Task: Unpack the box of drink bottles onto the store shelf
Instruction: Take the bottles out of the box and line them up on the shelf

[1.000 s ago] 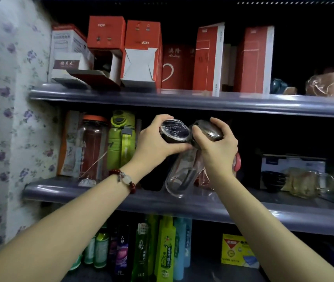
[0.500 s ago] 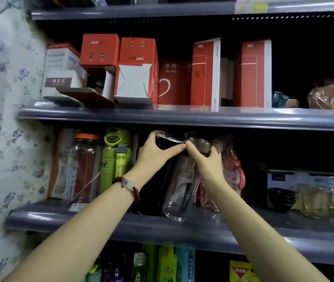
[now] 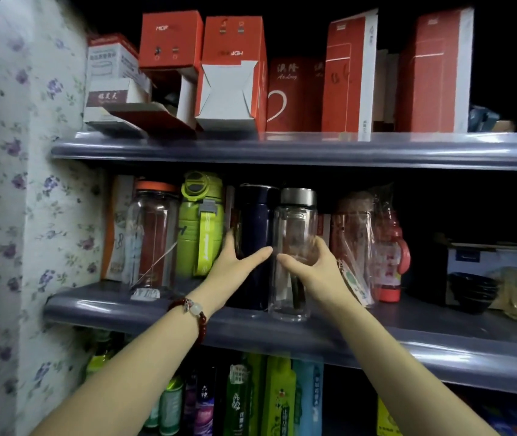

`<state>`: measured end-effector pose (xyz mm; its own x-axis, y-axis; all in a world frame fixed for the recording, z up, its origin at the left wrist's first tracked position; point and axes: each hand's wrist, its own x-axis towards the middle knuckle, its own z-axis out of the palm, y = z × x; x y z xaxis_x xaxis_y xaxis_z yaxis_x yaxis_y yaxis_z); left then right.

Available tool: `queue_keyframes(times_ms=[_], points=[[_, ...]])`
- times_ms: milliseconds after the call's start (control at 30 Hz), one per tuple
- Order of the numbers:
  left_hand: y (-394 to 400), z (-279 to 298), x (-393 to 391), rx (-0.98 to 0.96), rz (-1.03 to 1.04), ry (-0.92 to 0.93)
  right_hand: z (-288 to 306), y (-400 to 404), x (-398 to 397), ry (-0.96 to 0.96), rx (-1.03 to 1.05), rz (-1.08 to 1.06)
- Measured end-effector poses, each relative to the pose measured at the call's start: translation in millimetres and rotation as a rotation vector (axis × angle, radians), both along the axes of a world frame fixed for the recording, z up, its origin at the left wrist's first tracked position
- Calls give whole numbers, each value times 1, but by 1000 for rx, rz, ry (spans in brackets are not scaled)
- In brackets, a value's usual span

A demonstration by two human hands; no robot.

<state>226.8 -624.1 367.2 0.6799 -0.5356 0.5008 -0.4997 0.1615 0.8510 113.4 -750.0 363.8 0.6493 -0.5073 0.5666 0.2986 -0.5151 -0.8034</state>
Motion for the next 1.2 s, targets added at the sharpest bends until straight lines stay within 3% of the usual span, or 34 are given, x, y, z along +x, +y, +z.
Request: queue_keyframes(times_ms=[367,833,1200], points=[[5,-1,5,31,-26,100,-1,4,5,34,54,-16],[39,6,-29,580,277,-300,3,30,-13,339,-12,-252],[76,-8,-35,520,228,-439,-10,59,-44,390,-250,-462]])
